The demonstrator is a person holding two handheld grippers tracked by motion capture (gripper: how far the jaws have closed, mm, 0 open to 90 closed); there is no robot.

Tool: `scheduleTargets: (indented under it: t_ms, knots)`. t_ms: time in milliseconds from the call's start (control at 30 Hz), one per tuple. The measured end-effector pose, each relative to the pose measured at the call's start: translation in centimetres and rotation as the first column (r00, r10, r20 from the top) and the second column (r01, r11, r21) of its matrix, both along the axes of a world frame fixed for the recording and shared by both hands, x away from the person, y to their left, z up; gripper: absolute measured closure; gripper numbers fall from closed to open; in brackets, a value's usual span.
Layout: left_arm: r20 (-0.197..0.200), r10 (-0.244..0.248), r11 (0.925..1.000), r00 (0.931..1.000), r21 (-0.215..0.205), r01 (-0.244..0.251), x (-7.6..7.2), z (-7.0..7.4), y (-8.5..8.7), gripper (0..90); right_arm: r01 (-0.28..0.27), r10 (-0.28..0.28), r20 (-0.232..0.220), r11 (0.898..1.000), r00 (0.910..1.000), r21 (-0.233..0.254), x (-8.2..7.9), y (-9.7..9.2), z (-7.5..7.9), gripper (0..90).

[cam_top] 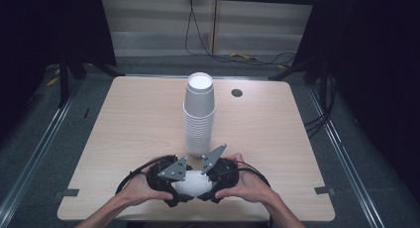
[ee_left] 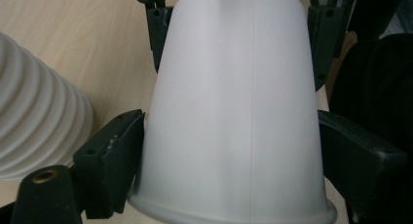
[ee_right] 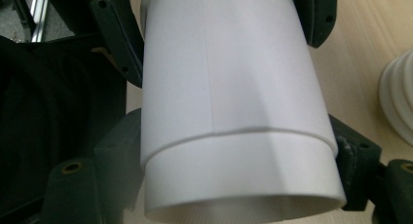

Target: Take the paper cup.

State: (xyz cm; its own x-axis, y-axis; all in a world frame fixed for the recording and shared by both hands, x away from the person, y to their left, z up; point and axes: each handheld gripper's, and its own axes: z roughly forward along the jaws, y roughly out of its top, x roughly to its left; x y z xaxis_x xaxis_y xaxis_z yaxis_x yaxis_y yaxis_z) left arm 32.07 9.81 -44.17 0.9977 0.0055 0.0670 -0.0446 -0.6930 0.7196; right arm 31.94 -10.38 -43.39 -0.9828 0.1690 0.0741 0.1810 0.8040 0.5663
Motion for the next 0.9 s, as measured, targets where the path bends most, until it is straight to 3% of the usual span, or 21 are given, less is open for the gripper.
scheduleTargets:
  t_ms: [167, 233, 267, 433, 500, 533, 700, 867, 900]
  knots:
    - [-0.012, 0.012, 0.9969, 0.9999, -0.078, -0.013, 0.2, 0.6, 0.7, 15.7, 0.009, -0.008, 0.011, 1.000, 0.9999, -0.005, 0.0, -0.1, 0.2, 23.0]
    - [-0.035, 0.014, 0.9931, 0.9993, -0.116, -0.018, 0.4, 0.8, 1.0, 16.1, 0.013, -0.013, 0.009, 1.000, 0.9999, 0.010, 0.2, -0.3, 0.2, 23.0]
    - [-0.025, 0.012, 0.9927, 0.9996, -0.119, -0.015, 0.5, 0.9, 1.1, 15.9, 0.021, -0.021, 0.007, 1.000, 0.9998, 0.011, 0.2, -0.4, 0.2, 23.0]
    - [-0.052, 0.038, 0.9835, 0.9979, -0.175, -0.047, 0.6, 1.0, 1.4, 16.0, 0.040, -0.040, 0.002, 0.999, 0.9992, 0.021, 0.3, -0.8, 0.3, 22.8]
    - [-0.036, 0.064, 0.9817, 0.9973, -0.178, -0.069, 0.6, 1.2, 1.5, 16.0, 0.047, -0.047, 0.002, 0.999, 0.9989, 0.025, 0.4, -1.1, 0.3, 22.7]
    - [-0.031, 0.081, 0.9766, 0.9963, -0.198, -0.085, 0.5, 1.2, 1.6, 16.1, 0.045, -0.045, 0.005, 0.999, 0.9990, 0.025, 0.5, -1.2, 0.3, 22.7]
    - [-0.051, 0.114, 0.9666, 0.9922, -0.225, -0.122, 0.7, 1.3, 2.1, 16.2, 0.079, -0.079, 0.004, 0.997, 0.9968, 0.019, 0.5, -2.1, 0.3, 22.5]
    - [-0.088, 0.147, 0.9520, 0.9852, -0.258, -0.165, 1.2, 0.9, 3.0, 16.1, 0.111, -0.111, 0.013, 0.993, 0.9937, 0.032, 0.8, -2.9, 0.6, 22.4]
    - [-0.101, 0.158, 0.9461, 0.9821, -0.269, -0.180, 1.3, 0.8, 3.2, 16.0, 0.115, -0.116, 0.015, 0.993, 0.9932, 0.037, 0.9, -3.1, 0.6, 22.4]
